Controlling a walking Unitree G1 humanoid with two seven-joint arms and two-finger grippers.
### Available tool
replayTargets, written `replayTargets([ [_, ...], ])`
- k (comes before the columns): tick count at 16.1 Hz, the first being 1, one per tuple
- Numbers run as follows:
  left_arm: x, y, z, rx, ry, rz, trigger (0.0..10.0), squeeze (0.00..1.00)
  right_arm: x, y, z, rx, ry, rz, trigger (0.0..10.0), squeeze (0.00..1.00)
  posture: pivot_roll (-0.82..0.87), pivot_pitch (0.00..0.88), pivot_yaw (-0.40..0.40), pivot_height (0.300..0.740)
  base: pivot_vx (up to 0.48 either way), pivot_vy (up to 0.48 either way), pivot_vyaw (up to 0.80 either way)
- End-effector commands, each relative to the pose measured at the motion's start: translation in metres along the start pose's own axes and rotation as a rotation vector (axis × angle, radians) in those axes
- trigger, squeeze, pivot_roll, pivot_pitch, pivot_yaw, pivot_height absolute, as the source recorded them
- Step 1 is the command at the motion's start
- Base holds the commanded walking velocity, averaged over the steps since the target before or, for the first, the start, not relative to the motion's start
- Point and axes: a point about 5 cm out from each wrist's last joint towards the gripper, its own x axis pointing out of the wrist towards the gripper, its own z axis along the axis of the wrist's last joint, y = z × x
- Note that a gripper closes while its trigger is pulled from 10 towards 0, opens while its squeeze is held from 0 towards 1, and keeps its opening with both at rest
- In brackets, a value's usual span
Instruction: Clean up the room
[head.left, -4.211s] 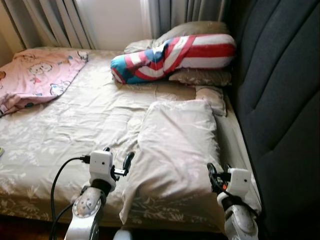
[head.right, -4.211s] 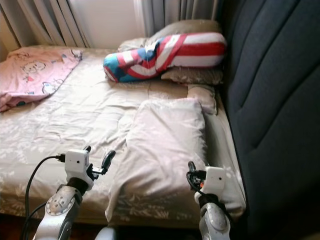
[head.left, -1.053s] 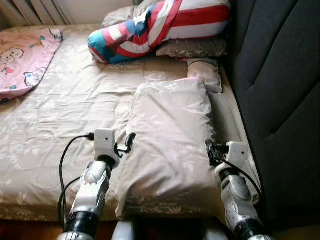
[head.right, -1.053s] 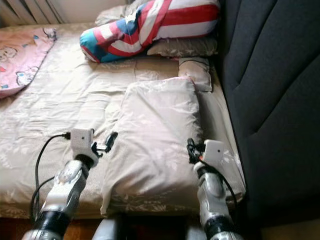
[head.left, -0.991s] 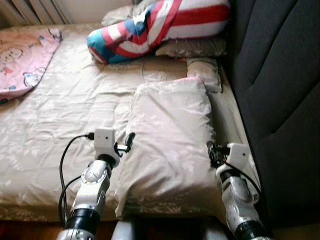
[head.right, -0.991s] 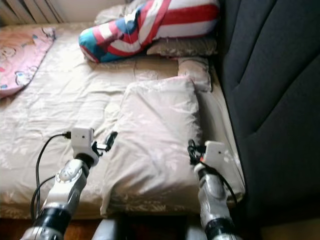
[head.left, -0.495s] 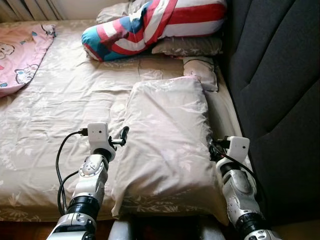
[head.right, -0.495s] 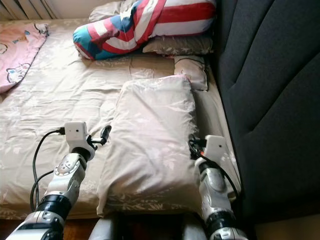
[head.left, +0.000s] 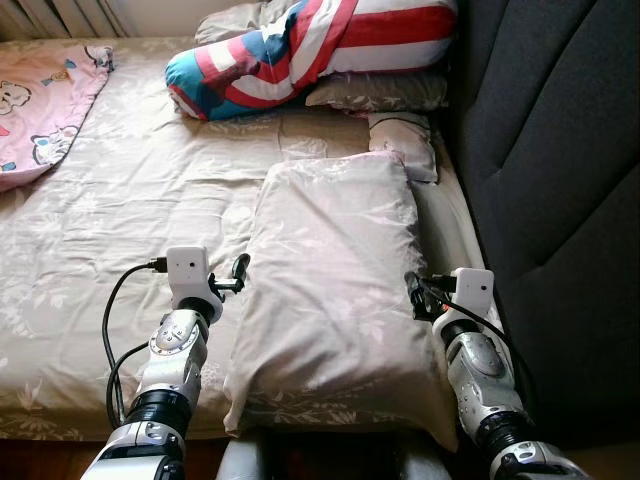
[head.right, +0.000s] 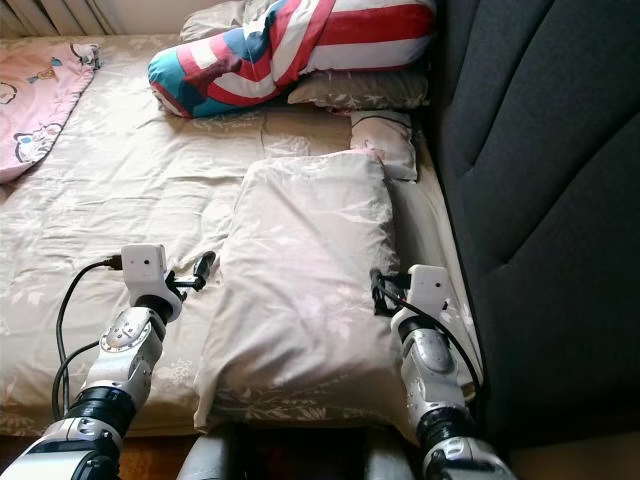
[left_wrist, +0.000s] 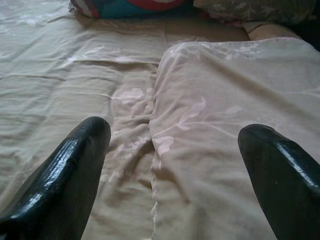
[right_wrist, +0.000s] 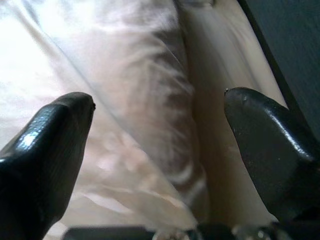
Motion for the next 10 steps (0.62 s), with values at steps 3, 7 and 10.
replayTargets([
  [3,-0.003,0.000,0.006,-0.007,-0.036,-0.040,10.0,0.00,0.006,-0.001,0.001,0.017,0.057,-0.021,10.0,0.00,0.02,0.212,0.008,0.660,0.000,0.000,0.00],
  [7,-0.013,-0.001,0.010,-0.004,-0.050,-0.101,10.0,0.00,0.015,-0.001,0.007,0.085,0.123,-0.044,10.0,0.00,0.04,0.245,0.037,0.660,0.000,0.000,0.00],
  [10,-0.018,-0.001,0.013,-0.004,-0.050,-0.113,10.0,0.00,0.017,-0.005,0.006,0.053,0.201,-0.043,10.0,0.00,0.06,0.266,0.052,0.660,0.000,0.000,0.00],
])
